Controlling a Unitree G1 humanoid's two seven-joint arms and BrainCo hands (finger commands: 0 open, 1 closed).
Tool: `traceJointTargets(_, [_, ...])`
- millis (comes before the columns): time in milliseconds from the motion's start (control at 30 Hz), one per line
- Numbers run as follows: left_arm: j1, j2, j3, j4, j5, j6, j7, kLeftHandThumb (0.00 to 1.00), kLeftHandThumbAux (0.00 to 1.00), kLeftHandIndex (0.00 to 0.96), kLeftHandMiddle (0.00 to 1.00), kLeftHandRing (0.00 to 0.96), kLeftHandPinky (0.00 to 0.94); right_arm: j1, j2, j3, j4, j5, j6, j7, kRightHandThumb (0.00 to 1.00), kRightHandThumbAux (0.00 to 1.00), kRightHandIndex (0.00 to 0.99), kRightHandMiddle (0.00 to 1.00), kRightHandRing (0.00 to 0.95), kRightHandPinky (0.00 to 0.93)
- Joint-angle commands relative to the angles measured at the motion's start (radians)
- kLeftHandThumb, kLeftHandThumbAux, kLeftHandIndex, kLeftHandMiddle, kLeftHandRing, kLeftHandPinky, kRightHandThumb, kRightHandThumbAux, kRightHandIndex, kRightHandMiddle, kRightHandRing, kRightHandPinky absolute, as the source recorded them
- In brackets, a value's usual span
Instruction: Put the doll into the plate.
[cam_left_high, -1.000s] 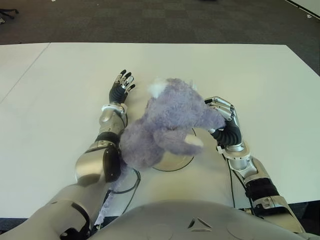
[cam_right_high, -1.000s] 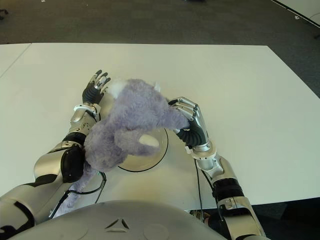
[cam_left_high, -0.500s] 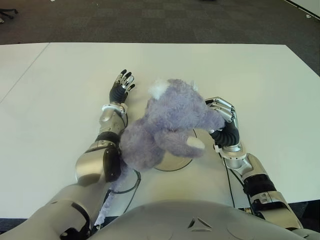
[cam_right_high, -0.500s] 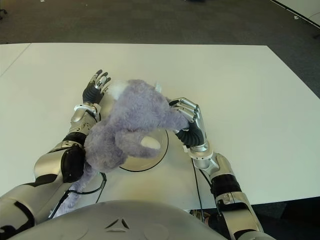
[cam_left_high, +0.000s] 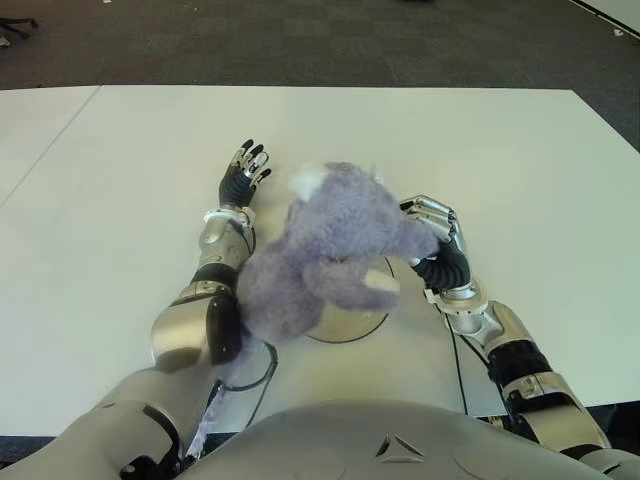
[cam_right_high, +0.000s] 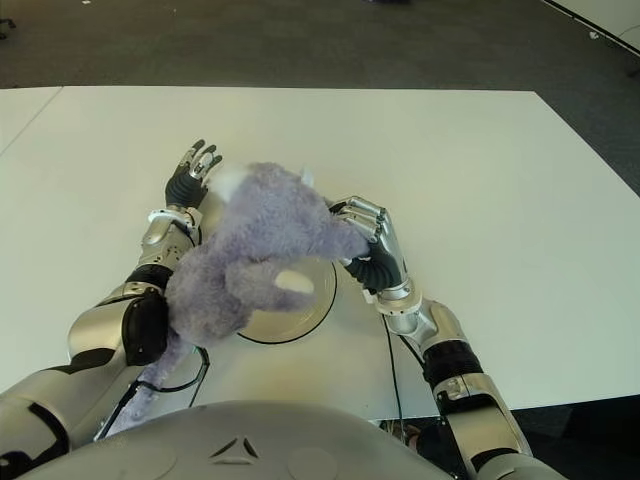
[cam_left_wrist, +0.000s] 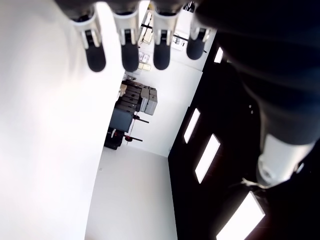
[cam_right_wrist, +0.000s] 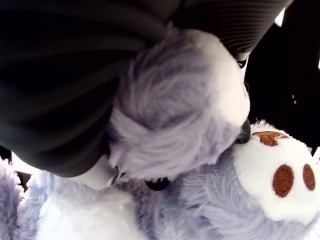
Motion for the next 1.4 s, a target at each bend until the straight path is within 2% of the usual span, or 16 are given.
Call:
traceJointTargets(33, [0.226, -0.065, 0.018, 0.139, -0.013, 0.135, 0.005, 0.006, 0.638, 0.072, 0.112, 0.106, 0.136, 0.208, 0.045, 0.143, 0.238, 0.204, 0.046, 0.228, 0.698, 0.722, 0.436, 0.872, 0.863, 0.825])
traceJointTargets(100, [0.226, -0.066, 0.019, 0.139, -0.013, 0.136, 0.006, 0.006, 0.640, 0.072, 0.112, 0.106, 0.137, 0.200, 0.034, 0.165, 0.251, 0.259, 0.061, 0.310, 0.698, 0.722, 0.436, 0.857, 0.847, 0.800])
traceJointTargets(133, [0.226, -0.066, 0.020, 0.139, -0.014, 0.137, 0.007, 0.004, 0.642, 0.072, 0.112, 0.107, 0.143, 0.194, 0.029, 0.176, 0.260, 0.287, 0.069, 0.351, 0.688, 0.725, 0.429, 0.740, 0.736, 0.697])
traceJointTargets(167, [0.225, -0.066, 0.020, 0.139, -0.014, 0.138, 0.008, 0.003, 0.642, 0.073, 0.112, 0.107, 0.143, 0.183, 0.024, 0.186, 0.284, 0.295, 0.075, 0.389, 0.687, 0.726, 0.429, 0.731, 0.728, 0.689])
traceJointTargets(200, [0.225, -0.066, 0.020, 0.139, -0.015, 0.139, 0.009, 0.003, 0.642, 0.074, 0.113, 0.110, 0.146, 0.177, 0.021, 0.192, 0.299, 0.304, 0.080, 0.417, 0.673, 0.730, 0.414, 0.420, 0.392, 0.365])
traceJointTargets(233, [0.225, -0.066, 0.020, 0.140, -0.014, 0.139, 0.010, 0.002, 0.642, 0.074, 0.114, 0.110, 0.147, 0.174, 0.018, 0.196, 0.308, 0.301, 0.085, 0.437, 0.670, 0.731, 0.412, 0.366, 0.334, 0.308])
traceJointTargets(267, [0.225, -0.066, 0.020, 0.140, -0.014, 0.139, 0.011, 0.002, 0.641, 0.076, 0.114, 0.110, 0.145, 0.173, 0.015, 0.199, 0.312, 0.302, 0.090, 0.454, 0.250, 0.660, 0.280, 0.243, 0.195, 0.149])
traceJointTargets(300, [0.225, -0.065, 0.020, 0.140, -0.014, 0.139, 0.011, 0.001, 0.641, 0.076, 0.114, 0.110, 0.144, 0.173, 0.013, 0.202, 0.312, 0.303, 0.094, 0.468, 0.134, 0.645, 0.246, 0.212, 0.159, 0.108])
traceJointTargets(333, [0.225, -0.065, 0.019, 0.140, -0.013, 0.139, 0.012, 0.001, 0.641, 0.076, 0.113, 0.110, 0.143, 0.174, 0.008, 0.205, 0.304, 0.303, 0.106, 0.489, 0.102, 0.631, 0.223, 0.190, 0.134, 0.075])
traceJointTargets(367, [0.225, -0.064, 0.019, 0.140, -0.013, 0.139, 0.012, 0.001, 0.640, 0.078, 0.114, 0.111, 0.145, 0.176, 0.004, 0.207, 0.296, 0.307, 0.114, 0.505, 0.062, 0.604, 0.109, 0.106, 0.069, 0.022])
traceJointTargets(467, [0.225, -0.064, 0.018, 0.140, -0.011, 0.140, 0.013, 0.001, 0.640, 0.080, 0.114, 0.112, 0.148, 0.183, -0.005, 0.206, 0.276, 0.313, 0.153, 0.547, 0.020, 0.571, 0.031, 0.026, 0.010, 0.000])
traceJointTargets(567, [0.225, -0.063, 0.014, 0.141, -0.007, 0.140, 0.019, 0.000, 0.640, 0.073, 0.108, 0.107, 0.136, 0.194, -0.012, 0.202, 0.253, 0.322, 0.203, 0.592, 0.001, 0.545, 0.003, 0.002, 0.000, 0.000])
traceJointTargets(933, [0.225, -0.061, 0.005, 0.140, 0.000, 0.135, 0.025, 0.000, 0.630, 0.083, 0.123, 0.122, 0.153, 0.191, -0.014, 0.190, 0.266, 0.342, 0.293, 0.686, 0.000, 0.460, 0.000, 0.000, 0.000, 0.000])
traceJointTargets(1400, [0.224, -0.061, 0.007, 0.141, -0.003, 0.144, 0.028, 0.000, 0.634, 0.083, 0.114, 0.115, 0.147, 0.195, -0.003, 0.173, 0.271, 0.367, 0.330, 0.742, 0.000, 0.409, 0.000, 0.000, 0.000, 0.000])
